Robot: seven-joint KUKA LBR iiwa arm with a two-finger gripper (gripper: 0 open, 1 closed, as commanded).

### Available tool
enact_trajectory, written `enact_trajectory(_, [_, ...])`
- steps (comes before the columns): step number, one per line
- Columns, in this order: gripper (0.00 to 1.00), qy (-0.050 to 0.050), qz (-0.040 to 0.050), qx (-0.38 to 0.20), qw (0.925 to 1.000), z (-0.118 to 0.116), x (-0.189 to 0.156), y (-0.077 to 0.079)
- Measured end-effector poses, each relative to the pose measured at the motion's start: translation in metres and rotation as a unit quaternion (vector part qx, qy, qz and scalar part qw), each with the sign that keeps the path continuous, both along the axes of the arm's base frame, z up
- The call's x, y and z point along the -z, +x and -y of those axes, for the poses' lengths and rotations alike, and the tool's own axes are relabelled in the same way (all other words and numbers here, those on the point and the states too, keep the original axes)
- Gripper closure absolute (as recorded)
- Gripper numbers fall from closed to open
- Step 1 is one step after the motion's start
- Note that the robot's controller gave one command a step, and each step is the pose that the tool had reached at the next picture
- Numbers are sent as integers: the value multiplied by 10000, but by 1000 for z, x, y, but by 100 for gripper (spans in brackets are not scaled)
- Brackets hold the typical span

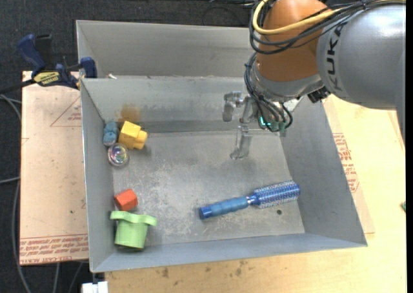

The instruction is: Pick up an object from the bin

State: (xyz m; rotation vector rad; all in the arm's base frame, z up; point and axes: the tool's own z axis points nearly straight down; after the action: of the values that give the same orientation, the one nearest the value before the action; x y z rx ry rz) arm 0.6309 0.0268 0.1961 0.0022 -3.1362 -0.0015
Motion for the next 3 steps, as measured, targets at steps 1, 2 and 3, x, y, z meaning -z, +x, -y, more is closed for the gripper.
enact_trajectory(1, [0,10,25,-1418,9899,60,127,-82])
enact_trajectory(2, [0,2,43,-1633,9866,58,95,-94])
enact_trajectory(3, [0,-3,37,-1577,9875,92,96,-95])
